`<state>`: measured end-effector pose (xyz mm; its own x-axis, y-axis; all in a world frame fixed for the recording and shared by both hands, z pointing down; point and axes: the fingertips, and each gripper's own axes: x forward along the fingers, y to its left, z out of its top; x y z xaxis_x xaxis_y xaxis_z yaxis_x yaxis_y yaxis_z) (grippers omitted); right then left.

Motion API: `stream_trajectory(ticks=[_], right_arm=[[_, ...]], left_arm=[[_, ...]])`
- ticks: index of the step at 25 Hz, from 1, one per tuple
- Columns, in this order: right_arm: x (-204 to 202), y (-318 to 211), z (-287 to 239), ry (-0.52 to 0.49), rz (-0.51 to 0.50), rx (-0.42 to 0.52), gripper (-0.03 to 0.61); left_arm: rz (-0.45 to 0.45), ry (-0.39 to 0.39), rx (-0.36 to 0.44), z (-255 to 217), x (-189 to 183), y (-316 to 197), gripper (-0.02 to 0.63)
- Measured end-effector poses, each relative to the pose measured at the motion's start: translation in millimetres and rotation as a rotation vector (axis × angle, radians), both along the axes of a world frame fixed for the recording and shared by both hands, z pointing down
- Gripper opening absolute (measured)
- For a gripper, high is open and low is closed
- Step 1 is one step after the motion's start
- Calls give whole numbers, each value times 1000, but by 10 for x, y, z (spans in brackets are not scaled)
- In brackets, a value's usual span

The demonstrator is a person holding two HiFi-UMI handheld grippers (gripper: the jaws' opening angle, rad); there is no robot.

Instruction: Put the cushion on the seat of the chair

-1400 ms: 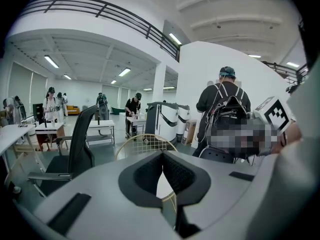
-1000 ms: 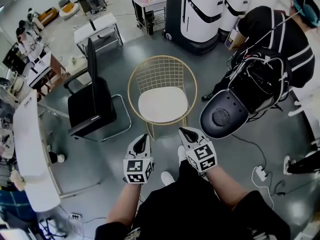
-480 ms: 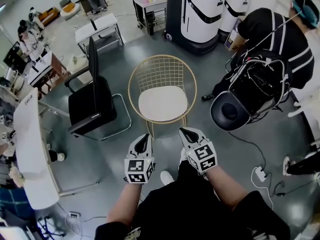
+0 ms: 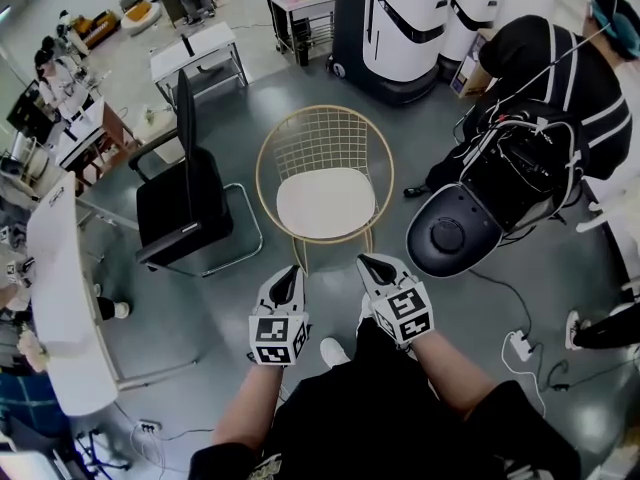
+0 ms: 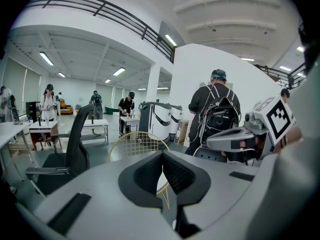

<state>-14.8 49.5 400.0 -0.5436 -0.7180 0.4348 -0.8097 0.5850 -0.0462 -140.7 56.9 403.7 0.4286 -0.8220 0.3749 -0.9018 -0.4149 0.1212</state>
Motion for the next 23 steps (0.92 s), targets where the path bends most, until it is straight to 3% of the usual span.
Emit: stream_trajectory(ticks=[23], right_arm=[[107,122,-32,-19,10,5,11]], left_arm=[[23,-12,1,-23,146,120,17]])
